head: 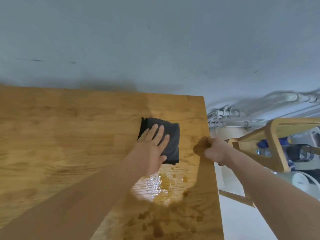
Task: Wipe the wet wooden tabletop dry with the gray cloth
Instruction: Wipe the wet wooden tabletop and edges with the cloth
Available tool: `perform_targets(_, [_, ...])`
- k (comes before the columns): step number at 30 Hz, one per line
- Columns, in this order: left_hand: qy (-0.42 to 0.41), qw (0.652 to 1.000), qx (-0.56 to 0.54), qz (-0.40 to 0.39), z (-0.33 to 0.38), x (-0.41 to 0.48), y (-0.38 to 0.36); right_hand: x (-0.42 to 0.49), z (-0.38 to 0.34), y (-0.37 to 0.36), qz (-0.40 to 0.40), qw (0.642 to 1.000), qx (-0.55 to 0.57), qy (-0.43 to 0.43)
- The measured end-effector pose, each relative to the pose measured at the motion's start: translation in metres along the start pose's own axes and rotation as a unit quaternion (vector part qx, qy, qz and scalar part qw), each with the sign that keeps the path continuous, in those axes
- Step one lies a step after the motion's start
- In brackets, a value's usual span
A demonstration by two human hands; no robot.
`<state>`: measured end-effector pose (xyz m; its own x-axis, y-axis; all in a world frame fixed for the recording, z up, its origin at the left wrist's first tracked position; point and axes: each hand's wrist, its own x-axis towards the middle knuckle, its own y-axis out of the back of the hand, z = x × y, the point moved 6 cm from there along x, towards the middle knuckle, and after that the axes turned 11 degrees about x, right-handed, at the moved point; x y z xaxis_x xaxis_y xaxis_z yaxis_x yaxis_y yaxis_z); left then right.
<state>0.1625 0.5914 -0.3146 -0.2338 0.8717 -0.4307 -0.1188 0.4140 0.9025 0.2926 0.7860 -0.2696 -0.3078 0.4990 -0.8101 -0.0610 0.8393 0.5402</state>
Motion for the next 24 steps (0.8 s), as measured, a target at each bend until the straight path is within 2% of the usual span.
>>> perform_targets(2, [-0.089,0.995,0.037,-0.002,-0.007,-0.012,-0.002,-0.001,-0.001,0.005,-0.001,0.999,-0.043,0.009])
perform_targets(4, [-0.100,0.992,0.076,-0.017,-0.033,-0.008,-0.001,0.001,-0.003,0.009,0.003,0.998,-0.068,0.017])
perform_targets(6, [-0.010,0.998,0.054,-0.024,-0.065,0.008,0.007,0.005,-0.003,0.011,0.006,0.998,-0.064,0.022])
perform_targets(9, [0.153,0.987,-0.057,-0.009,-0.080,0.032,0.014,0.010,-0.001,0.012,0.006,0.999,-0.044,0.017])
perform_targets(11, [0.174,0.981,-0.088,0.017,-0.055,0.035,0.013,0.015,0.002,0.011,0.010,0.999,-0.048,0.004])
perform_targets(12, [0.147,0.985,-0.084,0.036,-0.036,0.034,0.011,0.016,0.003,0.013,0.016,0.998,-0.056,-0.003])
perform_targets(15, [-0.002,0.996,-0.049,0.072,0.010,0.020,0.001,0.017,0.007,0.018,0.059,0.996,-0.065,-0.013])
perform_targets(17, [-0.073,0.997,0.006,0.037,0.006,0.024,-0.005,0.021,0.016,0.020,0.083,0.996,-0.037,-0.025])
perform_targets(19, [-0.085,0.995,0.057,0.013,-0.015,0.039,0.001,0.026,0.030,0.018,0.083,0.995,0.019,-0.051])
perform_targets(21, [-0.029,0.998,0.048,0.006,-0.036,0.065,0.016,0.030,0.039,0.016,0.086,0.994,0.051,-0.053])
perform_targets(24, [0.089,0.996,-0.024,0.002,-0.034,0.103,0.033,0.038,0.043,0.011,0.087,0.994,0.019,-0.064])
